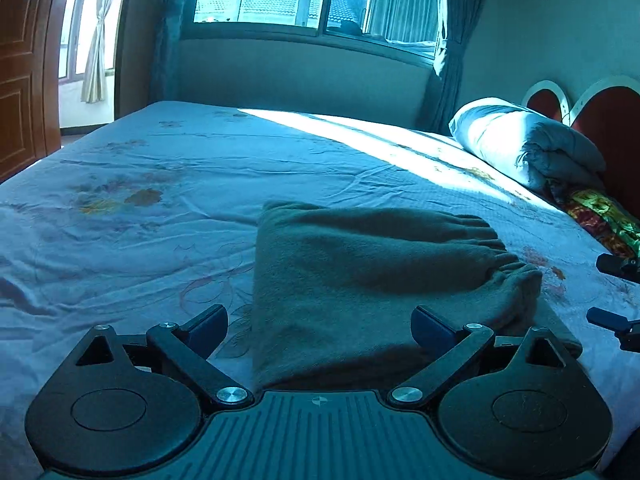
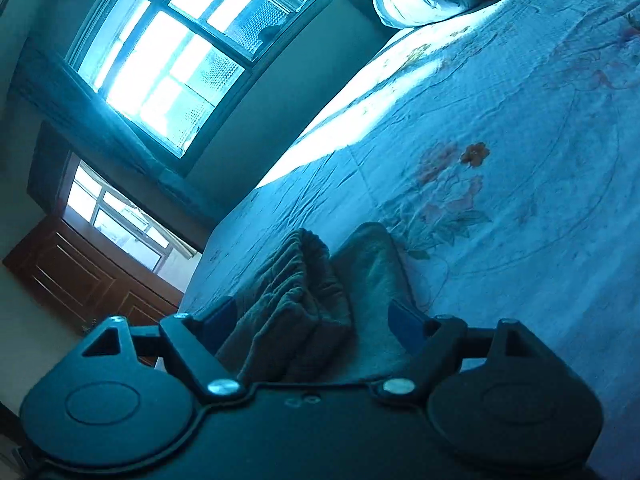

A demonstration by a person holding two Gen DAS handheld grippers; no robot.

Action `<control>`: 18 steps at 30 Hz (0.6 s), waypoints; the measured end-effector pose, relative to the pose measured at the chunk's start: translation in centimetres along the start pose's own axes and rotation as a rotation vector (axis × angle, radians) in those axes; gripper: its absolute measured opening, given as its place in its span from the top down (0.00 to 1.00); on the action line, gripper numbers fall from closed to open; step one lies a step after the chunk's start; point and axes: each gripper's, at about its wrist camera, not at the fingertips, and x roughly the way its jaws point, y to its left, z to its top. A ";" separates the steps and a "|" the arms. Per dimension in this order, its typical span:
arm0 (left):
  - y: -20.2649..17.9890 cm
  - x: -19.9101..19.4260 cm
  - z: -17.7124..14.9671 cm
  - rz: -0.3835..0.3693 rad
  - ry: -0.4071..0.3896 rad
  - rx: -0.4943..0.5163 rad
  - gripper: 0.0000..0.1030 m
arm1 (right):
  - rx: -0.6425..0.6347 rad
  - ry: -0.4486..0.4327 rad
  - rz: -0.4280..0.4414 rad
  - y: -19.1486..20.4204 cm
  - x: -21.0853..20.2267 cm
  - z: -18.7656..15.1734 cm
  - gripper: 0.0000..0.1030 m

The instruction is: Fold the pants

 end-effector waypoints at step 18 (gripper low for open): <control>2.8 2.2 -3.3 0.014 0.069 -0.013 0.24 | 0.156 0.086 0.000 0.3 5.1 -1.3 0.29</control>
